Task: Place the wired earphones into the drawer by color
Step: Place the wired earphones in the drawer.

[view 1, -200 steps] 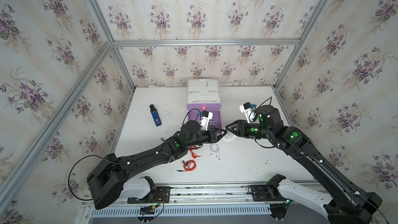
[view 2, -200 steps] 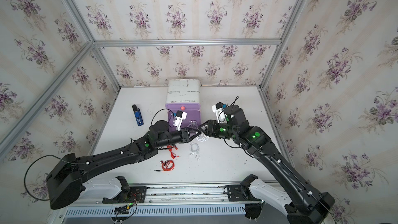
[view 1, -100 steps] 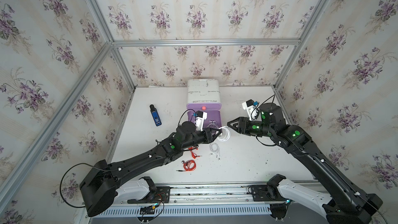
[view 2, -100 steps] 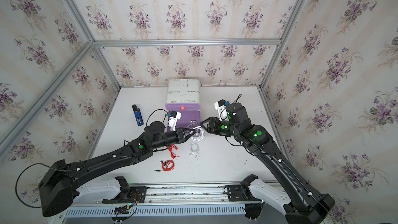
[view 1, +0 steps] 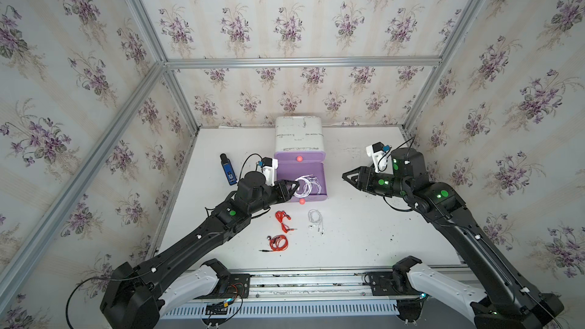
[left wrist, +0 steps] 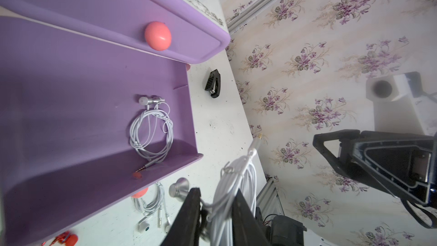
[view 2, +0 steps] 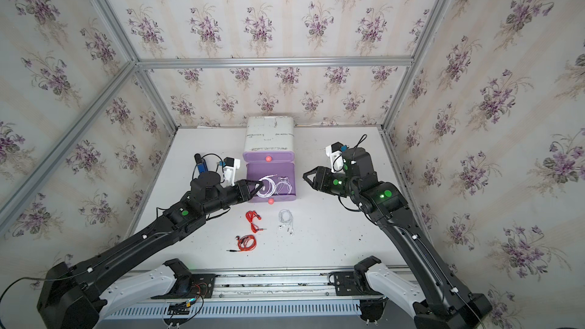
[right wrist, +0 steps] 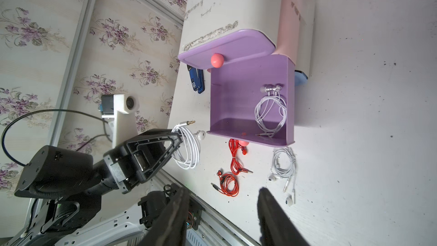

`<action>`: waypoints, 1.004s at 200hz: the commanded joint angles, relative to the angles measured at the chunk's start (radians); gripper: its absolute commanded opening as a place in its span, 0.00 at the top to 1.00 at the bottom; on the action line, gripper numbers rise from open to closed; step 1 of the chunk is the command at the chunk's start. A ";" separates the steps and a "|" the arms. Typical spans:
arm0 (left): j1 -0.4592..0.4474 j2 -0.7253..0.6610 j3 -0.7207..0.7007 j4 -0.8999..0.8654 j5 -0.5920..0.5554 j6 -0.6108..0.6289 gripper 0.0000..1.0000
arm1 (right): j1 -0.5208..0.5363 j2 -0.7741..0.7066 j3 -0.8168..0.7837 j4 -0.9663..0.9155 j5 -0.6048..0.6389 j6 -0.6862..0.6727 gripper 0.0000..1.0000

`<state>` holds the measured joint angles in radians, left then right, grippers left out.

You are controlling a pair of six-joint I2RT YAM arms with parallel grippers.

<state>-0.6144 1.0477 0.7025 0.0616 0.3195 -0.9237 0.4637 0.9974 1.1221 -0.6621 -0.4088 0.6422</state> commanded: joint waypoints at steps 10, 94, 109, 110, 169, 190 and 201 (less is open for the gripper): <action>0.052 0.033 0.009 -0.006 0.030 0.061 0.73 | -0.003 0.010 -0.013 0.020 -0.016 -0.013 0.50; 0.085 0.199 0.058 -0.005 -0.004 0.156 0.73 | -0.016 0.006 -0.054 0.027 -0.019 -0.029 0.49; 0.096 0.207 0.058 -0.014 -0.010 0.182 0.71 | -0.018 0.005 -0.066 0.033 -0.021 -0.024 0.49; 0.097 0.208 0.057 -0.014 -0.010 0.183 0.71 | -0.017 0.005 -0.068 0.035 -0.023 -0.023 0.49; 0.122 0.290 0.065 0.017 -0.023 0.242 0.70 | -0.017 -0.031 -0.211 0.101 -0.051 0.035 0.49; 0.129 0.310 0.063 0.041 -0.014 0.233 0.70 | -0.019 -0.057 -0.236 0.096 -0.047 0.040 0.49; 0.129 0.309 0.060 0.055 -0.010 0.227 0.69 | -0.018 -0.066 -0.244 0.090 -0.044 0.038 0.49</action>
<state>-0.4885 1.3533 0.7635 0.0582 0.3099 -0.7097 0.4450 0.9508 0.8917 -0.5987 -0.4526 0.6727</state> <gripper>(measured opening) 0.298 0.506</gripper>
